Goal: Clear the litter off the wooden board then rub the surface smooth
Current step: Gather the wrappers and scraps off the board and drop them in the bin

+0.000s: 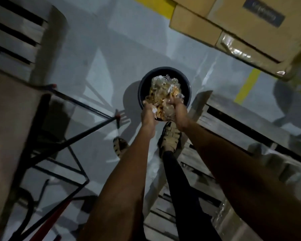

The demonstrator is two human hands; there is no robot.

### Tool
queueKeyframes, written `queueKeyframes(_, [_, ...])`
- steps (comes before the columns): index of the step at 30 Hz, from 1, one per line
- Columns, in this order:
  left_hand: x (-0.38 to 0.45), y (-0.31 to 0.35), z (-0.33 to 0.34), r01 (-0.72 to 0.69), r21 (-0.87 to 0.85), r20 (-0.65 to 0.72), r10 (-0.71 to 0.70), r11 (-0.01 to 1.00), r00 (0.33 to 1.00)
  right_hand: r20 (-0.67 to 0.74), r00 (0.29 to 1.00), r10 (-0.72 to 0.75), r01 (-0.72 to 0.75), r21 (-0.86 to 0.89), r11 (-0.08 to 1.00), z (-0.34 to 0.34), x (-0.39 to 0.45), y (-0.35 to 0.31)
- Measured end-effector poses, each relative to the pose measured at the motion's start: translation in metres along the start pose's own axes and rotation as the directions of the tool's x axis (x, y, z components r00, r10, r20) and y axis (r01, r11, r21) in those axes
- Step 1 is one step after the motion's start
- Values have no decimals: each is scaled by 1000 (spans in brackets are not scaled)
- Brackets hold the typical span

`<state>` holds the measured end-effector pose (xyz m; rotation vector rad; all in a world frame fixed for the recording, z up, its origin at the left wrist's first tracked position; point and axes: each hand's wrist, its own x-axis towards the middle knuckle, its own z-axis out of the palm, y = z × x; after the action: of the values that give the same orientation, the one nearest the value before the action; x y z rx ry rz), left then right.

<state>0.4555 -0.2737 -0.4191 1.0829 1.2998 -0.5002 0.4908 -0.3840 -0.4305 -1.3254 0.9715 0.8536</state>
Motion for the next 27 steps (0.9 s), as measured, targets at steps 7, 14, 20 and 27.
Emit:
queueKeyframes(7, [70, -52, -2, -377, 593, 74, 418, 711, 905, -202, 979, -15, 1, -67, 998, -23, 95, 57])
queueKeyframes(14, [70, -60, 1, -456, 792, 247, 469, 407, 848, -179, 795, -580, 291, -726, 623, -16, 57, 63])
queueKeyframes(20, [48, -44, -5, -469, 755, 285, 415, 458, 864, -120, 869, -480, 296, -650, 700, -12, 32, 57])
queueKeyframes(27, [-36, -7, -35, -481, 644, 197, 479, 595, 855, -178, 898, -402, 270, -497, 824, 8, -44, 25])
